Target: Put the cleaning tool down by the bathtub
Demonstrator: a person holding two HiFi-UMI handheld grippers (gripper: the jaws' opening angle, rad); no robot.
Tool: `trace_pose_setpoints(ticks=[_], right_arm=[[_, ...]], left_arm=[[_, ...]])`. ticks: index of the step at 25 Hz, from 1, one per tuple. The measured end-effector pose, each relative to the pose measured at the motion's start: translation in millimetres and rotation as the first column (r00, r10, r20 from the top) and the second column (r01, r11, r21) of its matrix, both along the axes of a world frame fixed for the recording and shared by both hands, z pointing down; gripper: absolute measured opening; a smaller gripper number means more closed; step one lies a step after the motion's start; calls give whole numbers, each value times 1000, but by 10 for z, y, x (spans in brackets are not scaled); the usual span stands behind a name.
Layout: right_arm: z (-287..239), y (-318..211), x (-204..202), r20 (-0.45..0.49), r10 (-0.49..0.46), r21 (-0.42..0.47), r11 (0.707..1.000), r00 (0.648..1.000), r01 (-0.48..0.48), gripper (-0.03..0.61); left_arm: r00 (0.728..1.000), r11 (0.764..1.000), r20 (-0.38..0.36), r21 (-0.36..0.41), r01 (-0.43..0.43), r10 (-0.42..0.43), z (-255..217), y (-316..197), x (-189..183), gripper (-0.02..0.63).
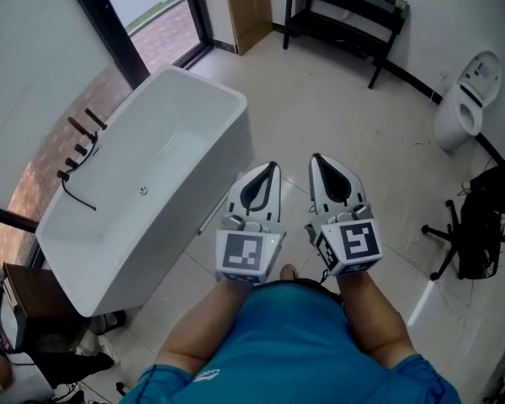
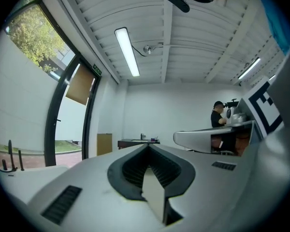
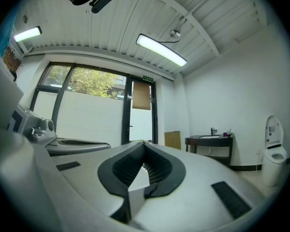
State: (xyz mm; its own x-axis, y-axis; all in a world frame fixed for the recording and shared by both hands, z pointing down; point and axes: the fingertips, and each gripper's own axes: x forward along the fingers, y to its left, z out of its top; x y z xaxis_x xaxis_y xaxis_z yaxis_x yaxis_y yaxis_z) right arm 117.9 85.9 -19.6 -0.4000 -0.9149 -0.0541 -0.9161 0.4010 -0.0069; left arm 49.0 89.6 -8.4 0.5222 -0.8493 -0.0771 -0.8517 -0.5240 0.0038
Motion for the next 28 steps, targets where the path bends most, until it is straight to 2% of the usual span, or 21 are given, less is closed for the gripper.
trace_pose_setpoints(ticks=[4,13,28], right_arm=[[27,212,418,-8,49,-4,999,999,-49,2],[322,394,926,5,101,-61,993,995,-100,2],[495,343,703,7,69,-93,993,998,-68,2]], left_arm=[[999,998,2,-44,-41,41,170,203,397,0],[999,998,33,-58,-4,6,387,259,656,0],[997,998,71,-47,42,-39,419,235,418,0]])
